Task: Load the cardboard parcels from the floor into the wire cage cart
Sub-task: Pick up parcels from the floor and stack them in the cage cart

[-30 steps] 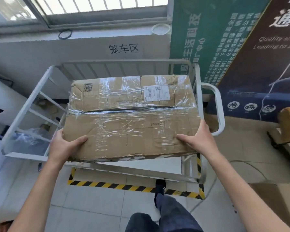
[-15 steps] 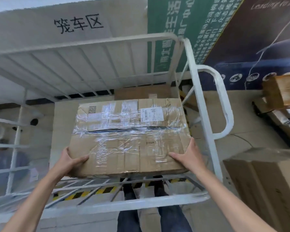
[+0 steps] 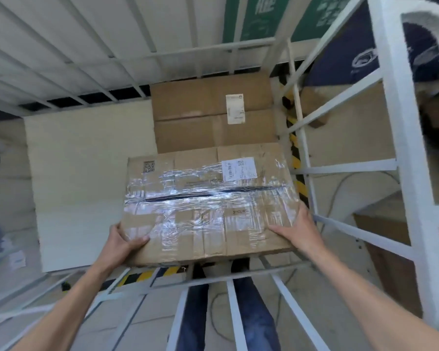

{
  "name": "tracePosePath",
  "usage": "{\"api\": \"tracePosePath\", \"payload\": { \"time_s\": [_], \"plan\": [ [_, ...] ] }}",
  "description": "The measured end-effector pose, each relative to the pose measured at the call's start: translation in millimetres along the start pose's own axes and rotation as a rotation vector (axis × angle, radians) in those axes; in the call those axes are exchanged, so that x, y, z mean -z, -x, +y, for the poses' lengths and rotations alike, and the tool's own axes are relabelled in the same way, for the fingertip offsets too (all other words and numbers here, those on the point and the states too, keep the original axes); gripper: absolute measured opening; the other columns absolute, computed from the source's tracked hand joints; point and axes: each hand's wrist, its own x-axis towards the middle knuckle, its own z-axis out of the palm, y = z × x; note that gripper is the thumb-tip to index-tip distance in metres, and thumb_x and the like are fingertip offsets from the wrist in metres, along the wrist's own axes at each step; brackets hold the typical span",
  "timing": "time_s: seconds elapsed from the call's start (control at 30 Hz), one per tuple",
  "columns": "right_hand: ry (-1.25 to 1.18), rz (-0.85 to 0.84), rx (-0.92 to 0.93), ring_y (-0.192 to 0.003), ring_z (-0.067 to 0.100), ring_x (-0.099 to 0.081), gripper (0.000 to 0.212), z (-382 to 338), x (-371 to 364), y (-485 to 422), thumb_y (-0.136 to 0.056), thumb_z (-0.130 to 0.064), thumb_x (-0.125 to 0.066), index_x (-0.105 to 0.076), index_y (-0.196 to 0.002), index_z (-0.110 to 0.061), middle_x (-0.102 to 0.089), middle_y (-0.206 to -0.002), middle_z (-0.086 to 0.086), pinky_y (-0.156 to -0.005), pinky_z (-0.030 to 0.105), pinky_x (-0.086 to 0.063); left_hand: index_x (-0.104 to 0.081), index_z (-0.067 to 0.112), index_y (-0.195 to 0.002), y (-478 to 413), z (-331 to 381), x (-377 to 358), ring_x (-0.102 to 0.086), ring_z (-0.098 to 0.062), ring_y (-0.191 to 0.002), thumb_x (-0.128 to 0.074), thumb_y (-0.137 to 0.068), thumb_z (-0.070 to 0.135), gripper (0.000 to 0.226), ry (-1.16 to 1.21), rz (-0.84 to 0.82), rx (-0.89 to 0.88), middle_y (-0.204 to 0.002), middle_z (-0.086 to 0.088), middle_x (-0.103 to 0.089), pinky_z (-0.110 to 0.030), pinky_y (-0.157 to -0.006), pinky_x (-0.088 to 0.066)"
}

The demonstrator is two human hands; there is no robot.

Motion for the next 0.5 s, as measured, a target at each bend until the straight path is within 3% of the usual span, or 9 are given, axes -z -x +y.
{"api": "tracePosePath", "payload": {
  "time_s": [0.2,0.37,0.5],
  "plan": [
    [-0.002,0.000,-0.019,-0.147,0.028,-0.030,0.128,23.7,-38.8,-64.0,-0.063,-0.065,-0.083,-0.005,-0.157,-0.026,-0.021,-0.164,0.004,-0.114,0.051,-0.035,-0.023,0.012,-0.149,-67.7,-19.5,-43.7,-0.056,-0.022,-0.108,-0.090,-0.070,0.031,0.105,0.001,0.006,-0.011,-0.127,-0.003,-0.049,-0.033,-0.090,-0.045],
    [0.004,0.032,-0.019,-0.149,0.029,-0.024,0.127,51.0,-63.1,-97.2,-0.068,-0.050,-0.087,0.002,-0.157,-0.035,-0.013,-0.166,0.003,-0.116,0.056,-0.031,-0.024,0.021,-0.140,-99.8,-37.5,-87.8,-0.059,-0.019,-0.100,-0.092,-0.068,0.032,0.099,0.003,-0.003,-0.005,-0.125,-0.005,-0.049,-0.024,-0.068,-0.049],
    [0.206,0.048,0.020,-0.153,0.037,-0.005,0.113,63.6,-86.7,-114.1,-0.086,-0.045,-0.074,0.011,-0.159,-0.029,0.007,-0.167,0.014,-0.119,0.054,-0.024,-0.022,0.019,-0.141,-107.5,-56.4,-127.3,-0.054,-0.024,-0.108,-0.090,-0.071,0.021,0.098,0.020,0.025,-0.004,-0.130,-0.005,-0.046,-0.030,-0.079,-0.049]
  ]
}}
